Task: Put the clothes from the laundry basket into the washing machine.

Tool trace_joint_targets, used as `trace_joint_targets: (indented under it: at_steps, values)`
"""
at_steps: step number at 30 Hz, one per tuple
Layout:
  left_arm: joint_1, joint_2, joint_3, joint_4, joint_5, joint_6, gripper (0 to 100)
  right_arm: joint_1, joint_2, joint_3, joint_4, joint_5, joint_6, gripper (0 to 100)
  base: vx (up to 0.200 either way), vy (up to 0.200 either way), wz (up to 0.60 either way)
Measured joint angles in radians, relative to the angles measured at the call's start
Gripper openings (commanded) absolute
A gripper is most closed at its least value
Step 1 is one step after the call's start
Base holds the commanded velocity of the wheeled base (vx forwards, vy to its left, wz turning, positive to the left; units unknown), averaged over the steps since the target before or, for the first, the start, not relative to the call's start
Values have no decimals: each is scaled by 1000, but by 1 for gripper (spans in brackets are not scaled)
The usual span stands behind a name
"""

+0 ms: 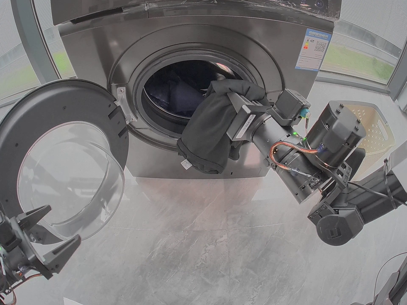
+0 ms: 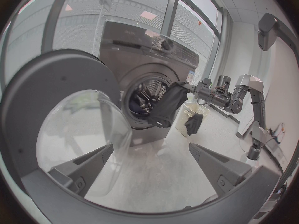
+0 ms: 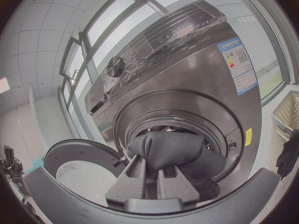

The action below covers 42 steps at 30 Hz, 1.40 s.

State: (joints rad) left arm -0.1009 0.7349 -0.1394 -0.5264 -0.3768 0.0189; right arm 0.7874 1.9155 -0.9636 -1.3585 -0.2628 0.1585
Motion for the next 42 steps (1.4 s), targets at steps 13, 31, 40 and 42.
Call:
trace_joint_targets:
  at_steps: [13, 31, 40, 42]
  values:
    - [-243, 649, -43, -551, -43, -47, 100, 10, 23, -42, -3, 26, 1, 0, 0, 0, 0]
    - [-431, 1157, -348, -773, -48, -305, 100, 32, 25, -44, -10, 27, 0, 0, 0, 0, 0]
    - [-423, 1235, -410, -774, -48, -309, 100, 42, 24, -44, -11, 25, -1, 0, 0, 0, 0]
    - [-420, 1247, -419, -774, -47, -312, 100, 43, 24, -45, -11, 25, -1, 0, 0, 0, 0]
